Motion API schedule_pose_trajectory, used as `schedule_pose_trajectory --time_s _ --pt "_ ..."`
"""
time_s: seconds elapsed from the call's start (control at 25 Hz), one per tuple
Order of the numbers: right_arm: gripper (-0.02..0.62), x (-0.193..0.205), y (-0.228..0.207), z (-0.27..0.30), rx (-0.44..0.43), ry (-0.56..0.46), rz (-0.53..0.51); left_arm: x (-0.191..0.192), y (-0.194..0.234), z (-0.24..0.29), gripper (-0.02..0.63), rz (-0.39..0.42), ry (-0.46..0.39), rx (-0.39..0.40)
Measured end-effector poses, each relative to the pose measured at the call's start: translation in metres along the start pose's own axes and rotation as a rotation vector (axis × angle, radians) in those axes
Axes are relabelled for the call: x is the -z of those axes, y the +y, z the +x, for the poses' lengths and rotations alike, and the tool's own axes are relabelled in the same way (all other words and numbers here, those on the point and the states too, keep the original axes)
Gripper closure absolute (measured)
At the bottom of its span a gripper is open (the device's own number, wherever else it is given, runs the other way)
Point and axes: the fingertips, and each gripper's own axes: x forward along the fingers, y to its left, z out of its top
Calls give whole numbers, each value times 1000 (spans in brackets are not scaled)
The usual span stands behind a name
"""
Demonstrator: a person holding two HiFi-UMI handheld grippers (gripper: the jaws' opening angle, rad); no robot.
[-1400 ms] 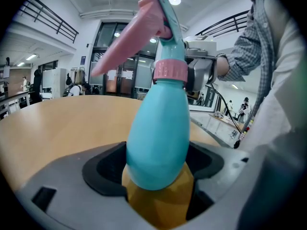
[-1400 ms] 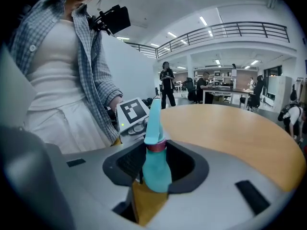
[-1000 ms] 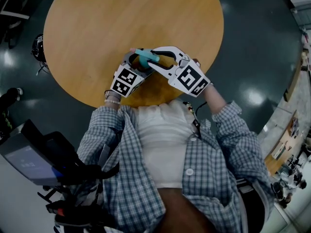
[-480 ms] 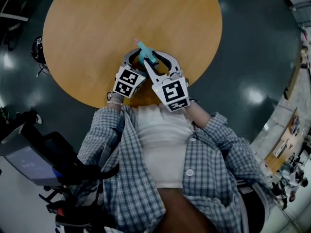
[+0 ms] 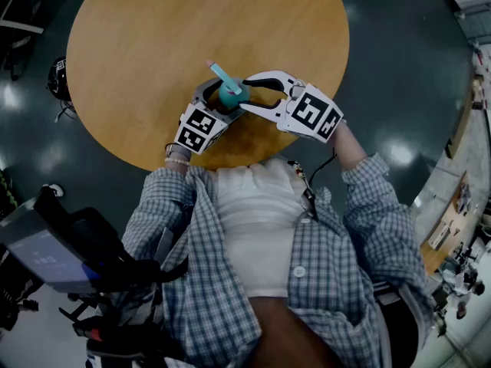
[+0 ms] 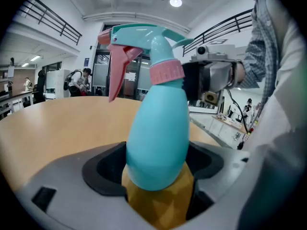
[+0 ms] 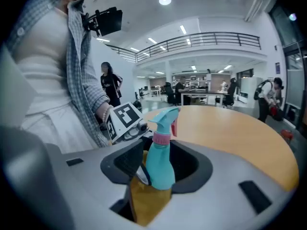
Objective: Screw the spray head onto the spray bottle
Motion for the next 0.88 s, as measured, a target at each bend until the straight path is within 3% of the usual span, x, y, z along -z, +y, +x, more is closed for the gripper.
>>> schedule_pose_trajectory --time_s 0.2,0.4,0.52,0.76,0.88 --pt "433 -22 -16 -5 -197 -23 55 -1 -2 1 222 1 1 5" --pt "433 -12 -14 0 -404 130 2 0 -3 1 222 9 11 13" --pt "433 -18 -6 7 -501 142 16 1 -4 1 222 5 7 14" --pt "472 -15 -4 17 -552 159 32 2 -6 0 222 2 16 16" --pt "474 -16 -3 15 -516 130 10 2 -6 0 222 0 15 16"
